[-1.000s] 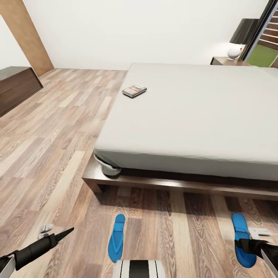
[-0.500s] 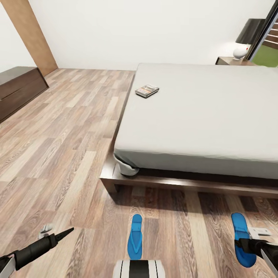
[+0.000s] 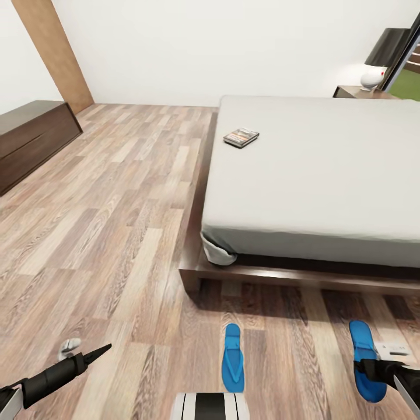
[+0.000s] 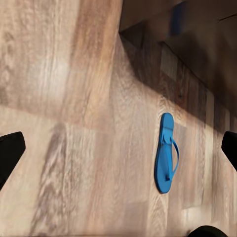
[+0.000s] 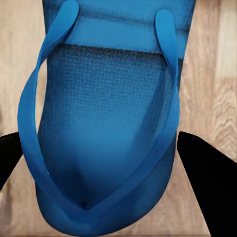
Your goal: In the bedroom, move the book from the bed onto either nightstand, and place the two sandals side by side next to the bed.
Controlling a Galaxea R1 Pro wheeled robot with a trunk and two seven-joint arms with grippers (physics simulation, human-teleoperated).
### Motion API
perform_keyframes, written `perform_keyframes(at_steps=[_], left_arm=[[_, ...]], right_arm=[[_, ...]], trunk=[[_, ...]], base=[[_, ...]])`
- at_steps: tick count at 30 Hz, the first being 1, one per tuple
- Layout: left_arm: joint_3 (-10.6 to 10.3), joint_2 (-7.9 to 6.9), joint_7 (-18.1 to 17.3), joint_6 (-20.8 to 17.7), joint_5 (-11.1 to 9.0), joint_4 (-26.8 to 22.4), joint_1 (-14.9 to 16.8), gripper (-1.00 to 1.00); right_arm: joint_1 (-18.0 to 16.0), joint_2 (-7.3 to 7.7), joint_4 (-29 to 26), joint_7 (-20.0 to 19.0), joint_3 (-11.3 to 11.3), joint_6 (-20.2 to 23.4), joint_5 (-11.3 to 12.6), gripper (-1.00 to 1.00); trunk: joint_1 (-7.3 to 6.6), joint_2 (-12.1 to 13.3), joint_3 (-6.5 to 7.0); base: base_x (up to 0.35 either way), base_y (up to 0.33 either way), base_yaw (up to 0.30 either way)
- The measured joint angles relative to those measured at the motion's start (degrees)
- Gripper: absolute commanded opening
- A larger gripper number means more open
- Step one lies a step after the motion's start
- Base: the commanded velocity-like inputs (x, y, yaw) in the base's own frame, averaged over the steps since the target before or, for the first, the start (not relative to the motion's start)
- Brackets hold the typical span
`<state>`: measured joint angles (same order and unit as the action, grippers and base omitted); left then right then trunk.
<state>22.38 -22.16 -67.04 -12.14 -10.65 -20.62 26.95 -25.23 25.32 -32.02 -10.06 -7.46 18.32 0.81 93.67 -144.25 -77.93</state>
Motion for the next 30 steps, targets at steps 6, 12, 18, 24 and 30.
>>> perform_keyframes(at_steps=[6,12,18,24,30], left_arm=[[0.0,0.0,0.0,0.0,0.0,0.0,0.0,1.0],[0.0,0.0,0.1,0.0,0.1,0.0,0.0,1.0],[0.0,0.0,0.1,0.0,0.1,0.0,0.0,1.0],[0.0,0.0,0.2,0.0,0.0,0.0,0.0,1.0],[0.1,0.01,0.3,0.3,0.1,2.1,0.0,1.0]], right_arm=[[0.0,0.0,0.0,0.0,0.0,0.0,0.0,-1.0],[0.0,0.0,-0.1,0.0,0.0,0.0,0.0,-1.0],[0.0,0.0,-0.1,0.0,0.0,0.0,0.0,-1.0],[0.0,0.01,-0.1,0.0,0.0,0.0,0.0,-1.0],[0.0,0.01,-0.1,0.0,0.0,0.0,0.0,-1.0]], trunk=[[0.0,0.0,0.0],[0.0,0.0,0.0],[0.0,0.0,0.0],[-0.01,0.0,0.0],[-0.02,0.0,0.0]], base=[[0.0,0.322,0.0],[0.0,0.322,0.0],[0.0,0.322,0.0],[0.067,0.233,0.0],[0.101,0.076,0.0]])
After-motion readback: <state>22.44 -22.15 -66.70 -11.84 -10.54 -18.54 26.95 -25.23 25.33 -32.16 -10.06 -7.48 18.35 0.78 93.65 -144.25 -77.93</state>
